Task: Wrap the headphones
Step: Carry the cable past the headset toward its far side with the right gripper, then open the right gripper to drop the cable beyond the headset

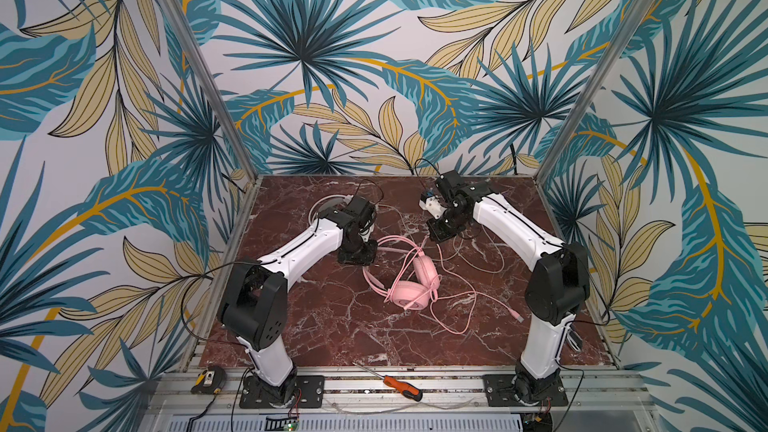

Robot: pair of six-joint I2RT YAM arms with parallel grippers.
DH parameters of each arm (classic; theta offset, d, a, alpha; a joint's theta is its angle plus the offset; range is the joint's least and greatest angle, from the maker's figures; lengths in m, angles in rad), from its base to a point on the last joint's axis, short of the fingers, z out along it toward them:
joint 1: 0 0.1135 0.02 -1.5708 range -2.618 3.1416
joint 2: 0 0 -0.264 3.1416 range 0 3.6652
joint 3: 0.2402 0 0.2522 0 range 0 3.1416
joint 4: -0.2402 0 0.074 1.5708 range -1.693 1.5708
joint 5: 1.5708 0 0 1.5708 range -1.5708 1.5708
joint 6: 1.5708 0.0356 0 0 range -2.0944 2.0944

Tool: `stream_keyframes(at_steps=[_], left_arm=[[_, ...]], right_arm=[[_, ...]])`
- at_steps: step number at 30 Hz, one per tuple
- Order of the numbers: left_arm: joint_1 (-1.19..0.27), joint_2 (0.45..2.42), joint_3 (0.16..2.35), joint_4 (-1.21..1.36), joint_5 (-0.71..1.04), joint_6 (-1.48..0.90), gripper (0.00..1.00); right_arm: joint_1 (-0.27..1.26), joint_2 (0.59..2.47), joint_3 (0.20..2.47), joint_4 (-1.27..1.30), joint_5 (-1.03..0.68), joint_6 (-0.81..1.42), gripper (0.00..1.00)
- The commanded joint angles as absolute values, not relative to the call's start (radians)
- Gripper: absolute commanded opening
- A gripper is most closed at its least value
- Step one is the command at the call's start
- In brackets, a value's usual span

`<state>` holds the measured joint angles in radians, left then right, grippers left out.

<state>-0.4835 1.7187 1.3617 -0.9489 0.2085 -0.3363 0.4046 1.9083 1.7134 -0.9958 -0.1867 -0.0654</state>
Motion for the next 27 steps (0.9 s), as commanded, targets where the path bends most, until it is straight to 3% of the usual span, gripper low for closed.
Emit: stream_keyframes(at_steps=[1,9,20,27], left_arm=[[-0.489,1.686,1.364,-0.978,0.309,-0.294,0.00],[-0.488,1.687,1.377,-0.979,0.321,-0.304,0.00],[-0.482,1.687,1.381,-0.977,0.356,-0.313,0.00],[-0.457,1.668,1.361,-0.947,0.392,-0.335,0.00]], right_arm=[[0.390,1.916,1.687,-0.922,-0.218,-0.021,0.12],[0.390,1.889,1.607,-0.876,-0.188,0.020,0.28],[0.390,1.854,1.488,-0.844,-0.134,0.088,0.36],[0.390,1.789,1.405,-0.813,-0.052,0.147,0.47]])
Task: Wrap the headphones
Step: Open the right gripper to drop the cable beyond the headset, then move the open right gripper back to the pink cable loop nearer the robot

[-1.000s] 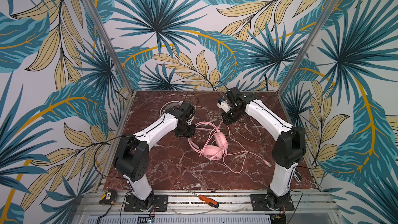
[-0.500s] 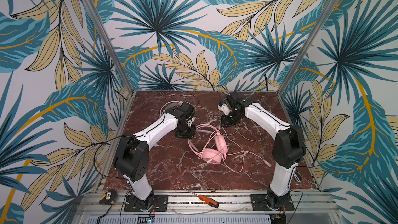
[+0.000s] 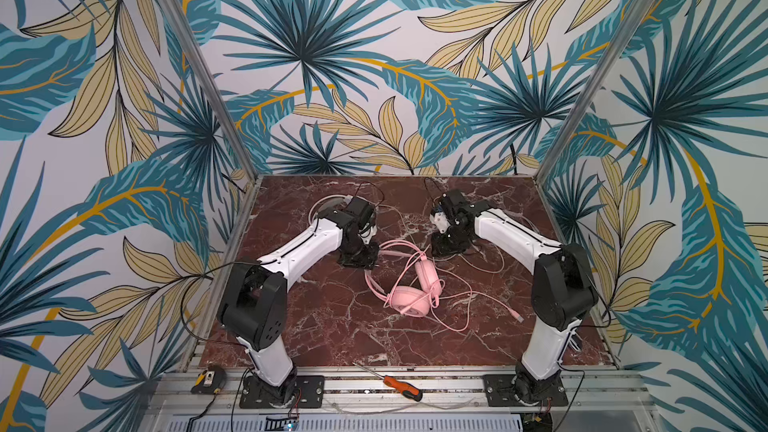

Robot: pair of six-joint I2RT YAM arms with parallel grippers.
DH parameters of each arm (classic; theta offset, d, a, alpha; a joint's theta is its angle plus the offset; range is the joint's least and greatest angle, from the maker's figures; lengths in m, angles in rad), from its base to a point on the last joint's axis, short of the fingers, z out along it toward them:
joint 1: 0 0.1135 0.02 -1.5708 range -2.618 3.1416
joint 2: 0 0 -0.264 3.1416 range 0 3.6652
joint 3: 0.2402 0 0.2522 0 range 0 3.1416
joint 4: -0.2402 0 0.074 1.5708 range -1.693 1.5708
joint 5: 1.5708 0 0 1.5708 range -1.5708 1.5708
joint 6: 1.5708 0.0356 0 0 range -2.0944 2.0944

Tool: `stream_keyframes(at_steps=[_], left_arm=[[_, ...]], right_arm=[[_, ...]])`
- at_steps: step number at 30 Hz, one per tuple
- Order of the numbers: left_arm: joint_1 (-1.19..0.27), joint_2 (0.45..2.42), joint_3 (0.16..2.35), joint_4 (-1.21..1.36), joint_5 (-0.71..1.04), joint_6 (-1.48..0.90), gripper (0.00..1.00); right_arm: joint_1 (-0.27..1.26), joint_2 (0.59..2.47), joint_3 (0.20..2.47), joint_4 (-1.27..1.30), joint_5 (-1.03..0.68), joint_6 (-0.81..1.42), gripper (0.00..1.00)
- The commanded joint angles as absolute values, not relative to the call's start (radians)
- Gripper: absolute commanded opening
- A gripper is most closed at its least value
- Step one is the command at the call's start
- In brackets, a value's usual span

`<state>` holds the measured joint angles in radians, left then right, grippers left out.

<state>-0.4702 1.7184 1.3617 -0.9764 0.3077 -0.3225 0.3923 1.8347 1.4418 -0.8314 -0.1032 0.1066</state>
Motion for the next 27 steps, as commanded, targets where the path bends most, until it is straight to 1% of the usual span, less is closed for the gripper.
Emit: stream_keyframes(at_steps=[1,4,13,20,27], left_arm=[[-0.453,1.663,1.356,-0.941,0.398,-0.339,0.00],[-0.444,1.658,1.344,-0.928,0.413,-0.344,0.00],[-0.433,1.651,1.328,-0.910,0.434,-0.355,0.00],[-0.419,1.651,1.308,-0.884,0.464,-0.372,0.00],[-0.392,1.644,1.289,-0.851,0.505,-0.394,0.00]], right_arm=[[0.390,1.776,1.389,-0.809,-0.047,0.154,0.48],[0.390,1.749,1.348,-0.802,-0.025,0.181,0.52],[0.387,1.658,1.231,-0.789,0.027,0.261,0.55],[0.386,1.582,1.133,-0.808,0.038,0.271,0.57],[0.387,1.522,1.038,-0.818,-0.005,0.316,0.58]])
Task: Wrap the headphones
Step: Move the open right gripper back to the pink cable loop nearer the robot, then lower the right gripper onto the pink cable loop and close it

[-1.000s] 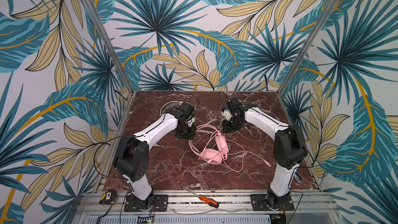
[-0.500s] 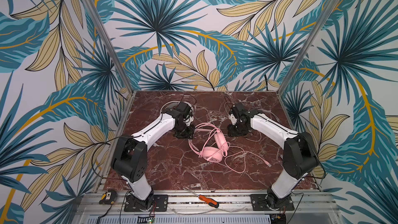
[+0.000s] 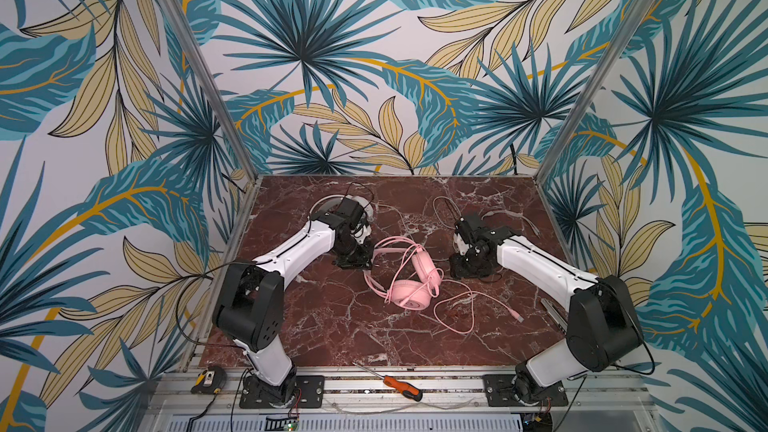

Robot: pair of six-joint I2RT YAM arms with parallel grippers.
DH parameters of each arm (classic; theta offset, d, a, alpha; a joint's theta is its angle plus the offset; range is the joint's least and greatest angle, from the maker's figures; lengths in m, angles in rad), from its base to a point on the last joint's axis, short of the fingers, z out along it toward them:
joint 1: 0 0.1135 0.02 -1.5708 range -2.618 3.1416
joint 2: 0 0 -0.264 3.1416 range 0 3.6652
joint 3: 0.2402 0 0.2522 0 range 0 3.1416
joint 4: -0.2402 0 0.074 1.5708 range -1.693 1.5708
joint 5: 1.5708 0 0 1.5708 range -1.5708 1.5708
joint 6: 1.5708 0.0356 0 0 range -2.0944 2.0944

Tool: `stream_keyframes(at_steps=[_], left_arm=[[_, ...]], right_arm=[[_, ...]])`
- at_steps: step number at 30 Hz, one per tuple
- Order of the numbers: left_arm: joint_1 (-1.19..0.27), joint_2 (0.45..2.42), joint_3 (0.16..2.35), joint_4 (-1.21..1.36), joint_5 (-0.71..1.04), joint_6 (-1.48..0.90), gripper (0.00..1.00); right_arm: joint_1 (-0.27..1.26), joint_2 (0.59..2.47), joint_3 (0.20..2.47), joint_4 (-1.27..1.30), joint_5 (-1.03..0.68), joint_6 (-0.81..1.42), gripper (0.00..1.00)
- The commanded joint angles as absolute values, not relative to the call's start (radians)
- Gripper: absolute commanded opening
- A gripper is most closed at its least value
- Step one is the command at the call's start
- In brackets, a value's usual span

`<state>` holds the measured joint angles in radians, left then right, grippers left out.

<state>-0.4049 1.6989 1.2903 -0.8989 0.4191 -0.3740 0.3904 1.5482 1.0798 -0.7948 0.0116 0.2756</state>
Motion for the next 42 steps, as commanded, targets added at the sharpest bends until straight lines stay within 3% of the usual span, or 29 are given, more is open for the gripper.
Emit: stream_keyframes(at_steps=[1,12,29,42], left_arm=[[-0.390,1.645,1.290,-0.852,0.505,-0.394,0.00],[-0.380,1.643,1.288,-0.831,0.520,-0.415,0.00],[-0.372,1.667,1.294,-0.805,0.542,-0.428,0.00],[-0.361,1.648,1.272,-0.761,0.557,-0.479,0.00]], right_arm=[[0.388,1.518,1.025,-0.818,-0.007,0.325,0.58],[0.388,1.494,0.949,-0.843,-0.034,0.430,0.55],[0.415,1.460,0.806,-0.793,-0.050,0.561,0.40],[0.475,1.504,0.775,-0.762,-0.026,0.559,0.18]])
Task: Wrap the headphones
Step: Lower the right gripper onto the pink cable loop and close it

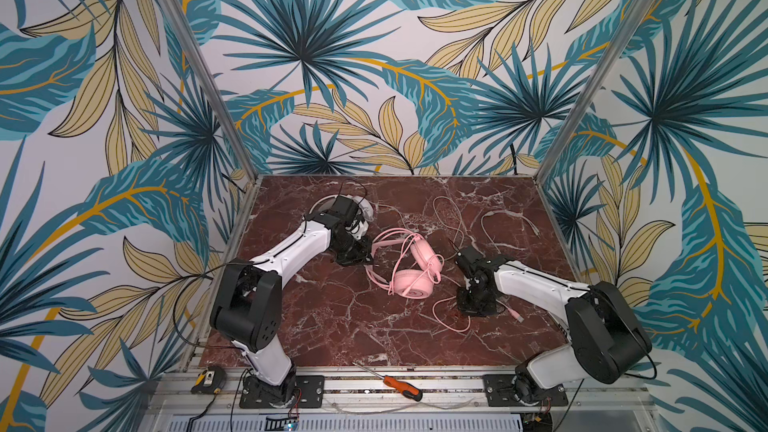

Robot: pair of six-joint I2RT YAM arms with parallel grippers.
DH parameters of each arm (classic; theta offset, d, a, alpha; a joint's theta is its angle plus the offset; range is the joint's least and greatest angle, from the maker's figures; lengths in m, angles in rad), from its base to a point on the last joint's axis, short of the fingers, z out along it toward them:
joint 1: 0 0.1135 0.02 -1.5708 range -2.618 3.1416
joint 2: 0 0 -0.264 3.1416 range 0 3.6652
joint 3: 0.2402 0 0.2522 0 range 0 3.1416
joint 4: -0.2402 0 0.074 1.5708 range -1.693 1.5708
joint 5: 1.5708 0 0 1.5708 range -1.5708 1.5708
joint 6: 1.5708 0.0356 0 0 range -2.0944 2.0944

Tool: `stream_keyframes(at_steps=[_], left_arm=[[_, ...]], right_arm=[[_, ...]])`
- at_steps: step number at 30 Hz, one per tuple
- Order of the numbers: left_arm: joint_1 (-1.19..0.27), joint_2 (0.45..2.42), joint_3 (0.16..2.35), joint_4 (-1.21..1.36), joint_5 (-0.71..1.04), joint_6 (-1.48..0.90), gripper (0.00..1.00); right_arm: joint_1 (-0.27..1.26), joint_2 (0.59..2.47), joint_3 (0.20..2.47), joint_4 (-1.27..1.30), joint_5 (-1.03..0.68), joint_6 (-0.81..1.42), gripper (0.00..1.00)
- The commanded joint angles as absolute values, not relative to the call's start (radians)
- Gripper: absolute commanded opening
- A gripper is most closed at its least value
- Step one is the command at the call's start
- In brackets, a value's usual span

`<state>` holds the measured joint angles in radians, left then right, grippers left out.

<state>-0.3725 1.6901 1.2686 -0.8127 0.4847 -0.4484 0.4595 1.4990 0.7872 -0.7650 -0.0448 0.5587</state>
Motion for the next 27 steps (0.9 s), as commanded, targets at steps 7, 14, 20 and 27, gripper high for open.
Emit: stream_keyframes(at_steps=[7,14,20,27], left_arm=[[-0.353,1.647,1.274,-0.736,0.522,-0.563,0.00],[-0.347,1.638,1.270,-0.712,0.503,-0.614,0.00],[-0.328,1.628,1.252,-0.682,0.507,-0.660,0.00],[-0.321,1.623,1.236,-0.681,0.512,-0.661,0.00]], right_arm=[[0.551,1.424,0.796,-0.734,0.027,0.506,0.09],[0.640,1.353,0.797,-0.697,0.101,0.439,0.00],[0.672,1.297,0.795,-0.683,0.118,0.386,0.00],[0.667,1.315,0.800,-0.772,0.167,0.484,0.06]])
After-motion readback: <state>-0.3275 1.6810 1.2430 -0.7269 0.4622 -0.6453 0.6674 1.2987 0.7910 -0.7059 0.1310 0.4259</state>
